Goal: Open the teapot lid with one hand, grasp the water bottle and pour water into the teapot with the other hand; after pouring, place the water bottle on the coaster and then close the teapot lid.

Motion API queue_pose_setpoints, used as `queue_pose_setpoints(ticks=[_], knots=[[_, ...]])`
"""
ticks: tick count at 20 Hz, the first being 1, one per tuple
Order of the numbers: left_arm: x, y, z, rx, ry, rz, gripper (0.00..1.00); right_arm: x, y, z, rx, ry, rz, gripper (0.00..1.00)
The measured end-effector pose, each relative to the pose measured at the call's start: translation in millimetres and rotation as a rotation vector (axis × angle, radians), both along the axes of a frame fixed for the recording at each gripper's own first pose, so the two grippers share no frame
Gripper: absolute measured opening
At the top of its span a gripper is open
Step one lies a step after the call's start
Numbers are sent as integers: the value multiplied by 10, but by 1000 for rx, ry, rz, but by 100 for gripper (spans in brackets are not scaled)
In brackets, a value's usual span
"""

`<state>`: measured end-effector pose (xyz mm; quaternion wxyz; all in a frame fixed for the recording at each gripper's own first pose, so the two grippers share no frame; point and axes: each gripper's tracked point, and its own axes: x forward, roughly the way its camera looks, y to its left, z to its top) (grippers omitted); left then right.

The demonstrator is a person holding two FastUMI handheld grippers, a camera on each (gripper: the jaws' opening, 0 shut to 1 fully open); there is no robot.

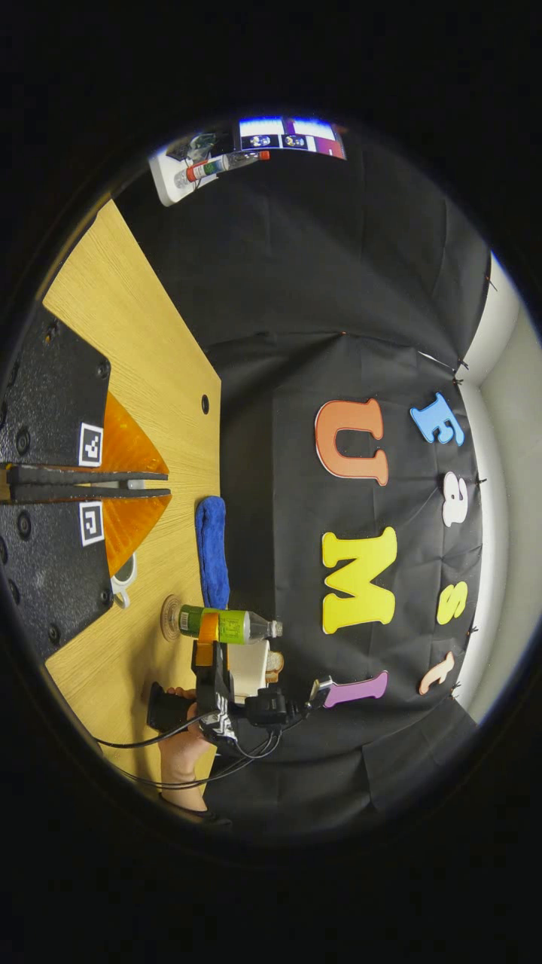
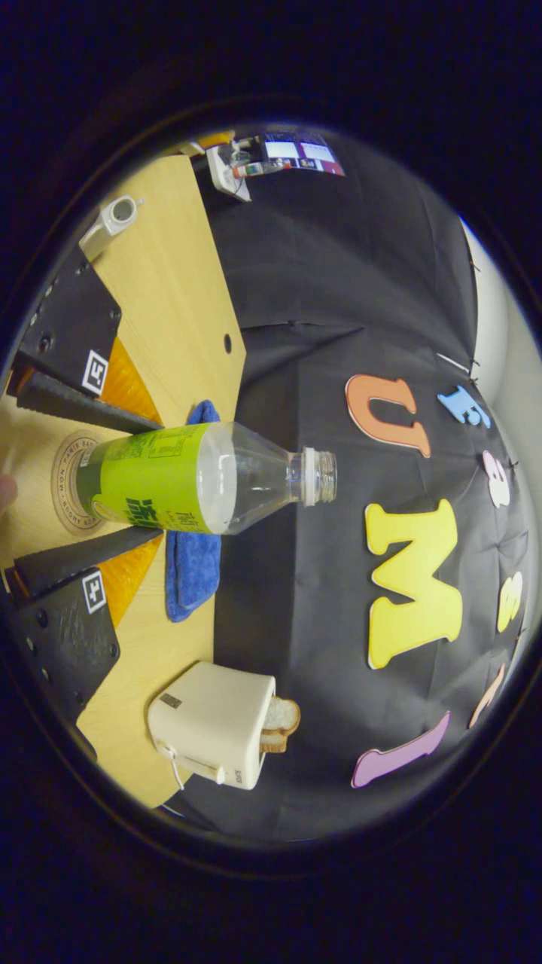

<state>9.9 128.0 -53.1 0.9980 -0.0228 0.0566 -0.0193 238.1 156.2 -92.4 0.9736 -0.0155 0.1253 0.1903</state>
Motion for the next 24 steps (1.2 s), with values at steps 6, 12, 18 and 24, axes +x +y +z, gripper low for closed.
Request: queue_pose_setpoints(ticks=[6,12,18,24], knots=[[10,-38,13,-3,-2,-7,3,-24,-18,-58,-13,1,-7,73],[38,-157,7,-21,-4,-23,3,-215,-13,48,-11,-6,11,96],[166,-582,-31,-43,-20,-100,3,-837,-468,322,68,13,-18,95],[369,-796,-223,-16,17,-124,3,-1448,-1002,531,89,-72,-74,93]])
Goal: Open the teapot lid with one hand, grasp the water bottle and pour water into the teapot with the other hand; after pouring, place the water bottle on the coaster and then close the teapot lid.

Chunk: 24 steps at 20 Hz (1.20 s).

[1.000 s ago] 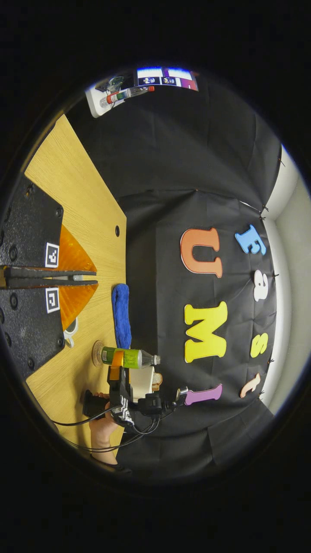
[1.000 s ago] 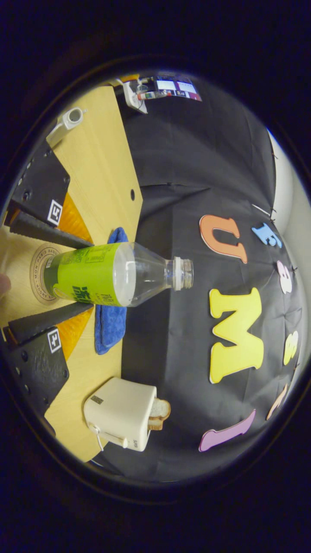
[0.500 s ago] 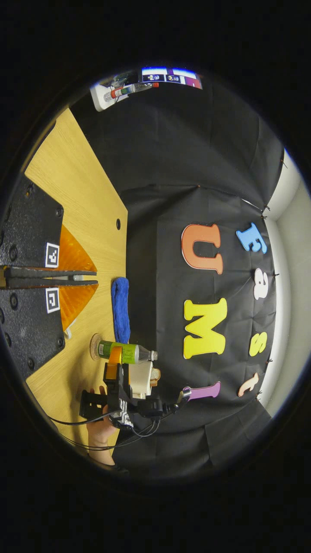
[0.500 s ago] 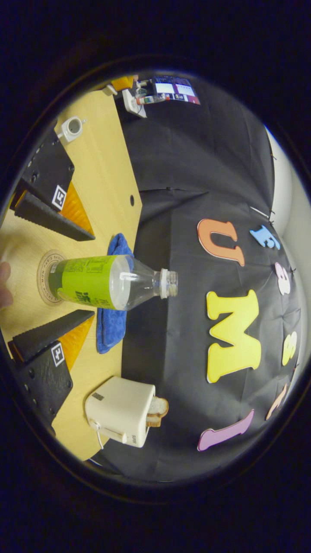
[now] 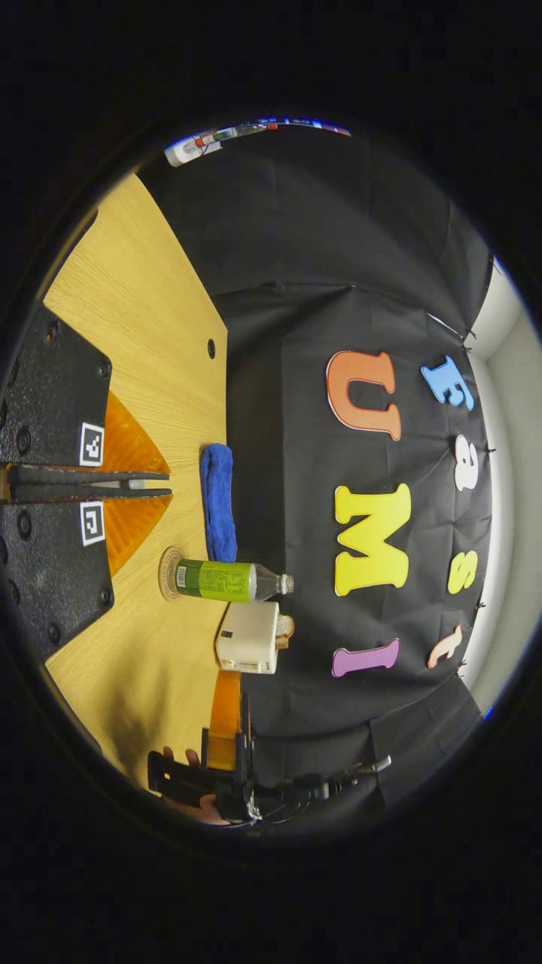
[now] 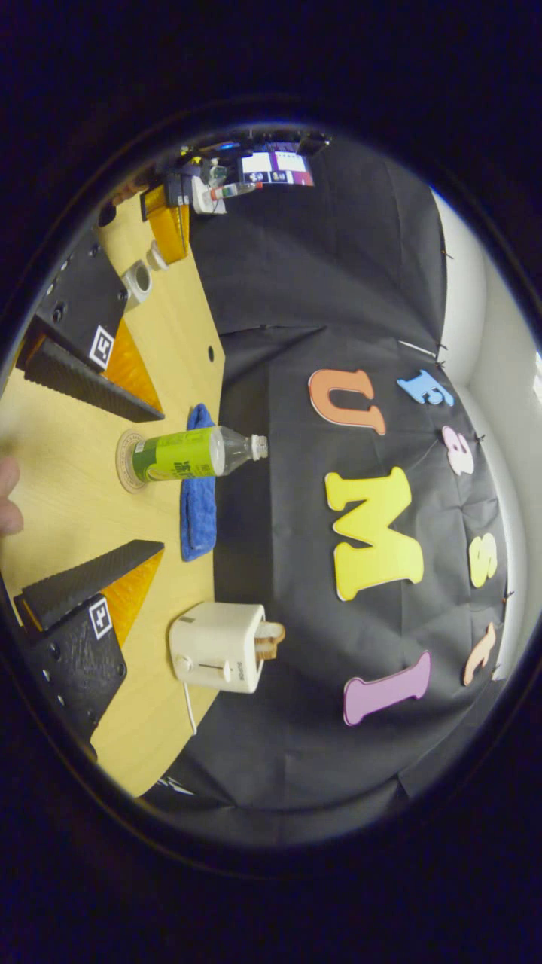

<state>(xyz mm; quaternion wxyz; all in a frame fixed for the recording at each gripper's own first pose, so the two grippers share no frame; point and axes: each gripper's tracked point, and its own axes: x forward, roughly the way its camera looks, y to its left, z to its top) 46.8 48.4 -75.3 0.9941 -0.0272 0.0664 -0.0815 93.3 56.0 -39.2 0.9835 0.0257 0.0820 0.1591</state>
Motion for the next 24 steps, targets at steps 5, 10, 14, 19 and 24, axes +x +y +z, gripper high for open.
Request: queue_pose_setpoints(ticks=[5,10,14,19,24], knots=[[134,28,-117,-16,27,17,3,-216,-208,67,-10,-52,-35,93],[151,42,-207,-32,44,24,3,-271,-150,101,-24,-76,-23,94],[151,35,-268,-50,61,24,3,-329,-66,86,-32,-87,-4,94],[131,17,-363,-44,88,39,5,-401,-57,19,-13,-74,-5,94],[103,27,-322,9,86,65,24,-454,-113,33,-7,-84,-27,94]])
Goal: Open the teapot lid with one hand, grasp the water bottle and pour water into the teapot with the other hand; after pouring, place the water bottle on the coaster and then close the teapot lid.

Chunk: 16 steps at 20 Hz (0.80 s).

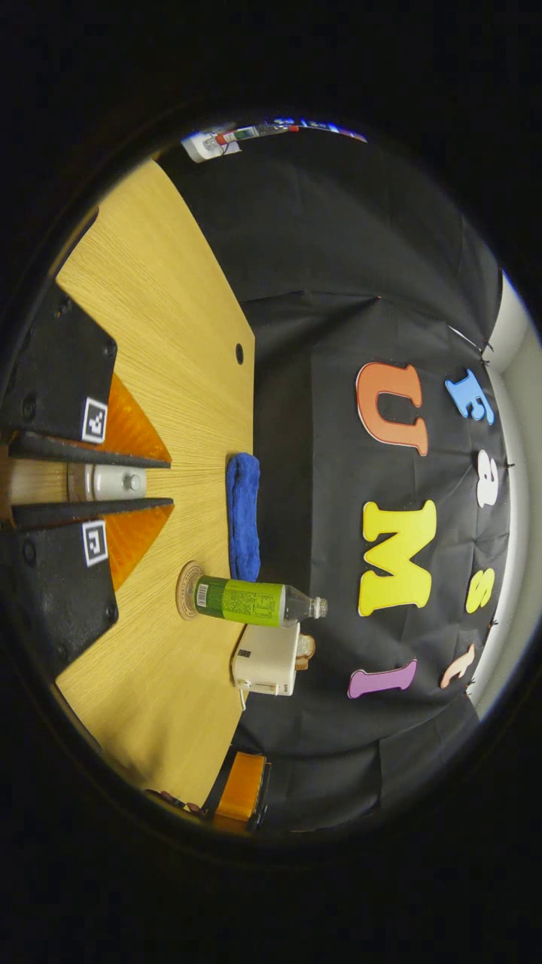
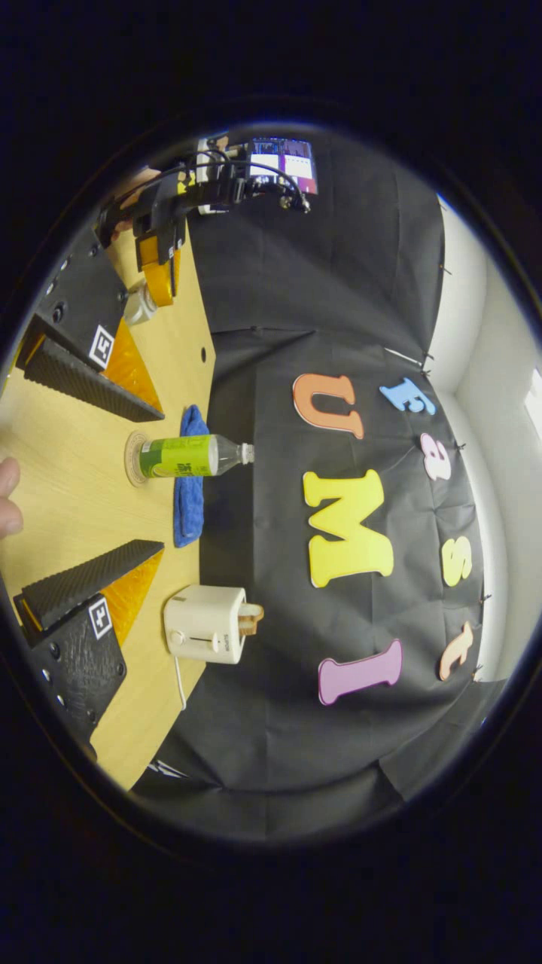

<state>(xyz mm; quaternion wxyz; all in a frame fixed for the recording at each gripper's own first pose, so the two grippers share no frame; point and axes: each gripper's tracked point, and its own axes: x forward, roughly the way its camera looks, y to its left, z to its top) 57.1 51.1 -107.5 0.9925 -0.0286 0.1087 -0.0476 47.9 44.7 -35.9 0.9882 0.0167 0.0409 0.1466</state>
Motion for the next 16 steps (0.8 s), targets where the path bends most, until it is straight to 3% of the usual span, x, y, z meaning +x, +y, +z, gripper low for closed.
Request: queue_pose_setpoints(ticks=[1,3,4,5,8,13,16], knots=[[-12,4,35,14,-4,8,34,-3,-31,15,2,-5,-17,94],[-45,77,147,48,-30,50,68,-2,-104,35,-2,-17,-63,94],[-88,116,250,60,-48,72,96,-13,-144,39,-10,-24,-90,93],[-110,120,355,62,-67,87,100,-24,-188,61,-20,-32,-123,93],[-253,42,724,39,-139,122,96,-143,-267,142,-20,-61,-200,94],[-602,-235,1294,41,-252,127,96,-470,-305,428,-49,-118,-218,94],[-775,-371,1366,21,-254,115,96,-661,-373,576,-55,-150,-233,94]])
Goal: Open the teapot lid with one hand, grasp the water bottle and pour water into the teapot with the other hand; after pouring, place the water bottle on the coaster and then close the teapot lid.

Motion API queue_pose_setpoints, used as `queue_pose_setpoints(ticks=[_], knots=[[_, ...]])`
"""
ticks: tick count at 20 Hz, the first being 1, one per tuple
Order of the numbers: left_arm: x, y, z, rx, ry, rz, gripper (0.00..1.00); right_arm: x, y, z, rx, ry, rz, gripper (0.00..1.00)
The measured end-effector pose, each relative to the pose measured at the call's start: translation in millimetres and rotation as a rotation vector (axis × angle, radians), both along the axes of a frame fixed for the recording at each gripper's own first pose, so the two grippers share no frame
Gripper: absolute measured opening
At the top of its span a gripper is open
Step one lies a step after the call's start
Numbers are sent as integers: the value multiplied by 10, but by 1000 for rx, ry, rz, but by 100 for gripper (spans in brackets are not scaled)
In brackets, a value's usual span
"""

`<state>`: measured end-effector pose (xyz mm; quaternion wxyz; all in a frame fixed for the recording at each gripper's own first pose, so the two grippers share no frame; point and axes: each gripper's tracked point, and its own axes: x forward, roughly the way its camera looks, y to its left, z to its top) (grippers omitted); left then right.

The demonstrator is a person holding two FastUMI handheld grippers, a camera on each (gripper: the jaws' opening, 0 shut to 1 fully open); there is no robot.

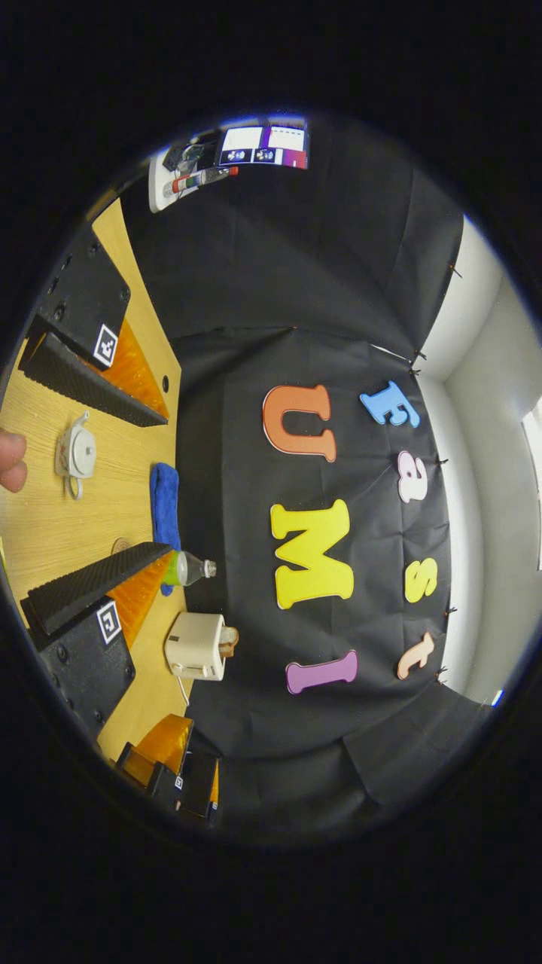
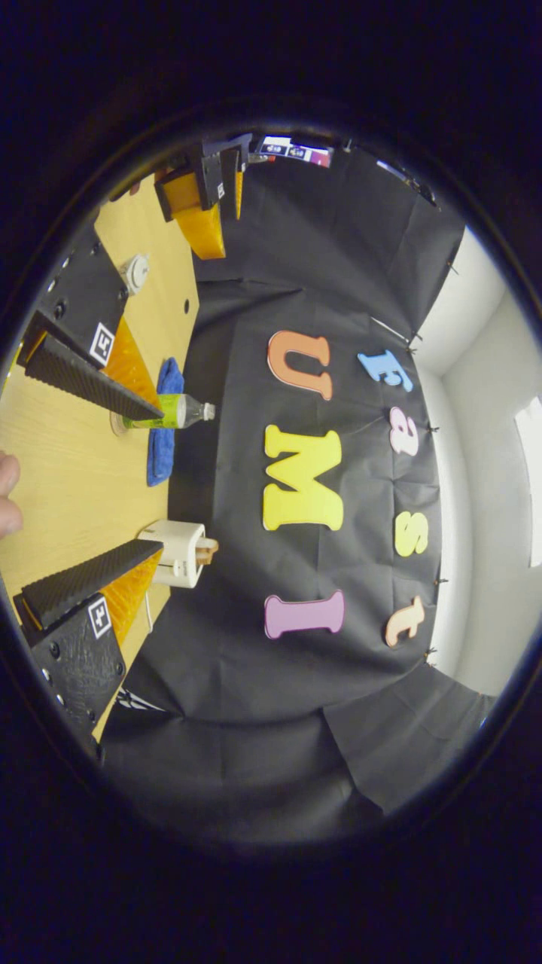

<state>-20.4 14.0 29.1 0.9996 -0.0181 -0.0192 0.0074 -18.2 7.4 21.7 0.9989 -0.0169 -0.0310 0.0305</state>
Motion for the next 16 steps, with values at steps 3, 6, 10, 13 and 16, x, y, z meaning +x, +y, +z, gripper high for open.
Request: queue_pose_setpoints(ticks=[3,6,10,13,16], knots=[[-114,-53,-19,-6,14,-2,96,-144,-37,55,3,-13,-9,95],[-149,-117,-51,-9,20,-20,96,-181,22,-66,12,17,-4,96],[-158,-89,-22,-12,11,-36,96,-200,98,-88,9,26,-10,96],[-172,-87,-23,-18,9,-48,96,-190,168,-88,-1,22,-11,96],[-153,-34,-42,-7,10,-33,96,-181,174,-129,7,38,-34,95]])
